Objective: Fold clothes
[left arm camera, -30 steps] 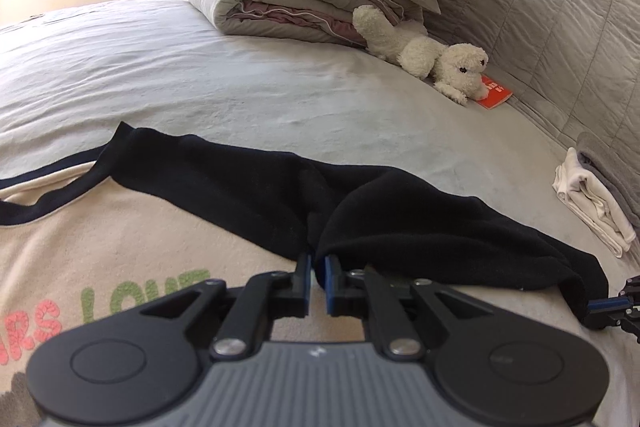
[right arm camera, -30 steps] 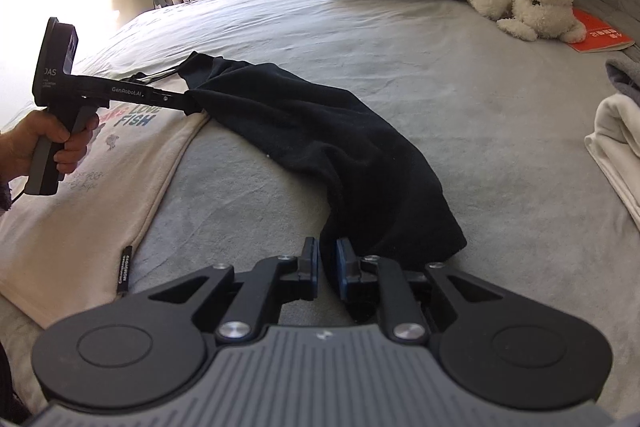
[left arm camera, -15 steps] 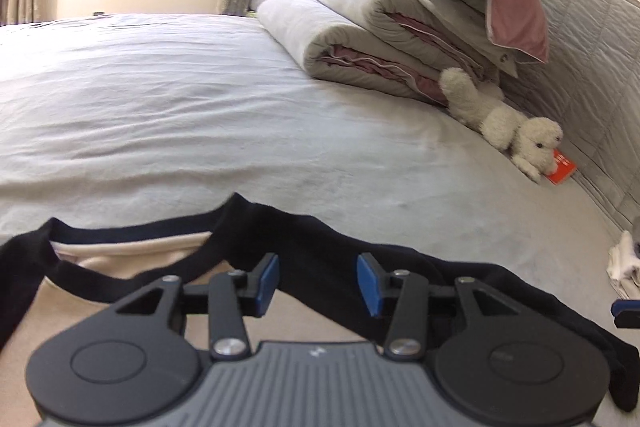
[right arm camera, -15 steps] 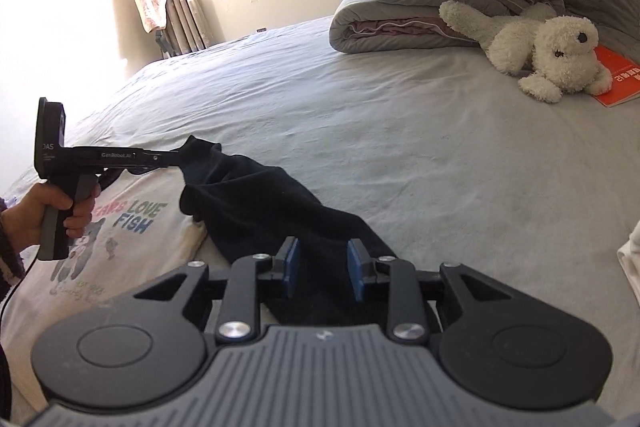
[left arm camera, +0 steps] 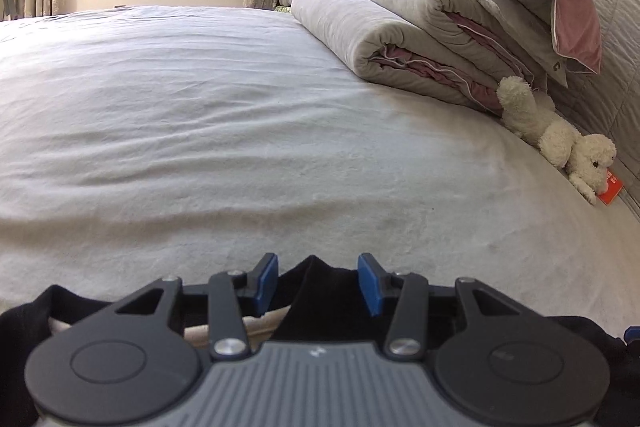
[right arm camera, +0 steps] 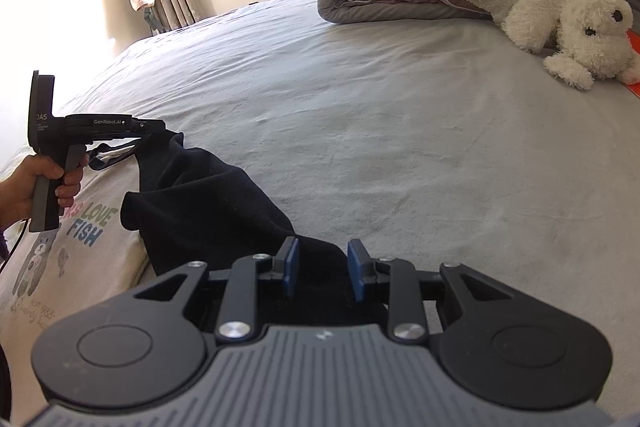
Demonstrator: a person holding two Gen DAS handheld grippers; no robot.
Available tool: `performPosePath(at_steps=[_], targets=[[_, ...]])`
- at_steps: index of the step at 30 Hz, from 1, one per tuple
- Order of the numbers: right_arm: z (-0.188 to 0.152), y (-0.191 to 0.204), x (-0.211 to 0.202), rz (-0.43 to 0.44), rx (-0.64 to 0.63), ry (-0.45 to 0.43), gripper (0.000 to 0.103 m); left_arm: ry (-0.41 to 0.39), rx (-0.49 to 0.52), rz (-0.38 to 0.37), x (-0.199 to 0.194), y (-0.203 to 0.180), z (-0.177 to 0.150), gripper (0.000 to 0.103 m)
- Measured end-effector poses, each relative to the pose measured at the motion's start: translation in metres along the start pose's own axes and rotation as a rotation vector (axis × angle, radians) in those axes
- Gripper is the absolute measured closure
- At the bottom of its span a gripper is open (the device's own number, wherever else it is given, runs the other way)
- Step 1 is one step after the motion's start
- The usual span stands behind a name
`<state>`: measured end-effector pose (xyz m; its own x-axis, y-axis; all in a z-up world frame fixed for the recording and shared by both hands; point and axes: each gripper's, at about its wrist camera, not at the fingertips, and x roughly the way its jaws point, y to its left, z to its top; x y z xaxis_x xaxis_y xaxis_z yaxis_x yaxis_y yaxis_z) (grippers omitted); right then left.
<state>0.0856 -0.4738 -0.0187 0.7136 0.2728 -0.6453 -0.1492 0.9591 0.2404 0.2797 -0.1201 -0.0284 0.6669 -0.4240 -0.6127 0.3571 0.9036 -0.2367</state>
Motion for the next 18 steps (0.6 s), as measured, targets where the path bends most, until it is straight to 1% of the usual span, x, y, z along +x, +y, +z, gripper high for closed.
performPosePath(at_steps=[2, 6, 7, 8, 9, 10, 11, 12, 14, 18], targets=[[0.004, 0.003, 0.008, 0.012, -0.017, 0.011, 0.073, 0.002, -0.011, -0.013, 0.003, 0.003, 0.0, 0.058], [0.007, 0.007, 0.026, 0.006, -0.06, 0.046, 0.072, 0.0, -0.024, -0.038, 0.005, 0.009, 0.0, 0.058], [0.006, 0.008, 0.029, 0.007, -0.071, 0.056, 0.07, 0.0, -0.025, -0.043, 0.005, 0.01, 0.0, 0.058], [0.005, 0.009, 0.029, 0.003, -0.084, 0.057, 0.071, 0.0, -0.026, -0.048, 0.005, 0.011, 0.0, 0.058], [0.004, 0.01, 0.029, -0.002, -0.097, 0.058, 0.078, 0.002, -0.024, -0.052, 0.006, 0.011, -0.001, 0.059], [0.004, 0.011, 0.028, -0.001, -0.114, 0.06, 0.088, 0.006, -0.021, -0.055, 0.006, 0.011, -0.001, 0.067], [0.003, 0.013, 0.027, 0.0, -0.126, 0.062, 0.092, 0.008, -0.021, -0.058, 0.005, 0.011, -0.001, 0.075], [0.003, 0.014, 0.025, -0.007, -0.14, 0.059, 0.094, 0.01, -0.024, -0.061, 0.005, 0.01, -0.002, 0.082], [0.004, 0.02, 0.021, -0.054, -0.176, 0.034, 0.095, -0.006, -0.028, -0.052, 0.003, 0.008, -0.003, 0.085], [0.006, 0.03, 0.011, -0.152, -0.247, -0.019, 0.095, -0.063, -0.043, -0.03, -0.001, 0.006, -0.006, 0.086]])
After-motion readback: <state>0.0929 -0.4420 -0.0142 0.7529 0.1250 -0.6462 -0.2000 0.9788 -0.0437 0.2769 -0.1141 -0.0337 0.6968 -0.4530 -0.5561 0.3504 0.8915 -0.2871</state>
